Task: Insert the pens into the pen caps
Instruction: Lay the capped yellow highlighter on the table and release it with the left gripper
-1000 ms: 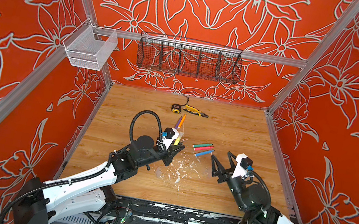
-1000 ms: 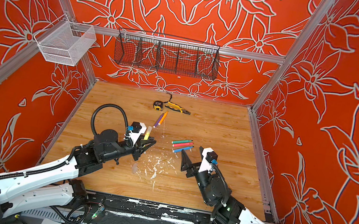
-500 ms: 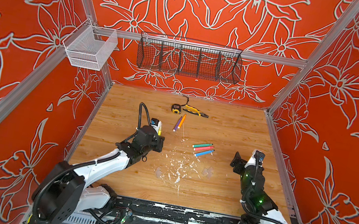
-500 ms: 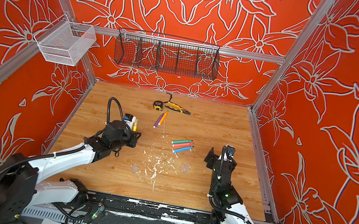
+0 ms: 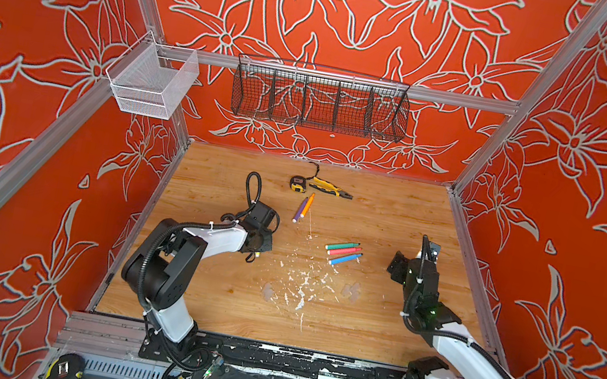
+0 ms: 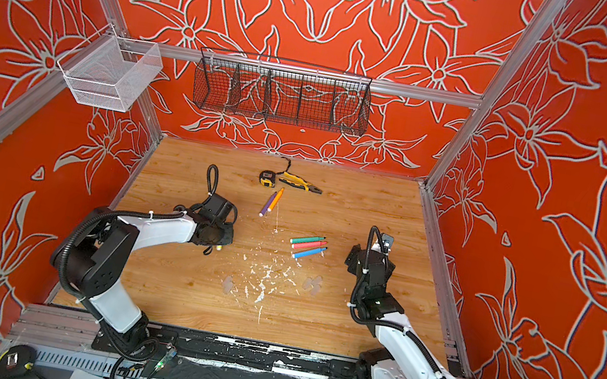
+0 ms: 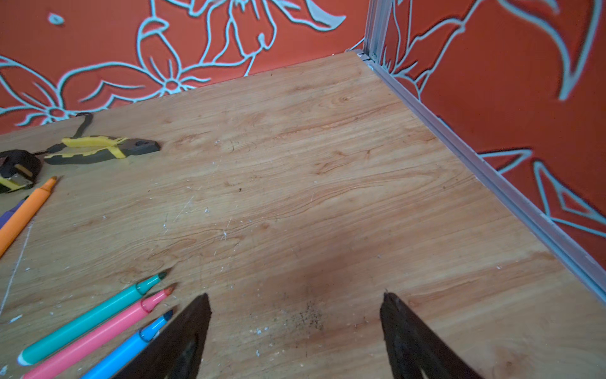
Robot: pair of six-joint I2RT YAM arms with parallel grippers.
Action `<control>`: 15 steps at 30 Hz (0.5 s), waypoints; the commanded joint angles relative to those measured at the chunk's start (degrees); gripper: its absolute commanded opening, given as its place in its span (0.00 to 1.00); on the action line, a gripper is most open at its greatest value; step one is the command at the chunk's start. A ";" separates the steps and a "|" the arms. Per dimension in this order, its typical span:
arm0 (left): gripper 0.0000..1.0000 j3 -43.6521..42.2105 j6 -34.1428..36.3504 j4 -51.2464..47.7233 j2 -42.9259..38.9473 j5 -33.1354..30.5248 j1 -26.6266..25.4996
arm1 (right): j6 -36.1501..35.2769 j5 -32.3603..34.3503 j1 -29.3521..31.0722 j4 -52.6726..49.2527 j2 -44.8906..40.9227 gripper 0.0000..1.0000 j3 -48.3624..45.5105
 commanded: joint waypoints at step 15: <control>0.04 27.34 0.04 -16.12 20.29 3.06 3.69 | 0.70 -4.11 -0.36 1.91 -12.37 0.84 -5.73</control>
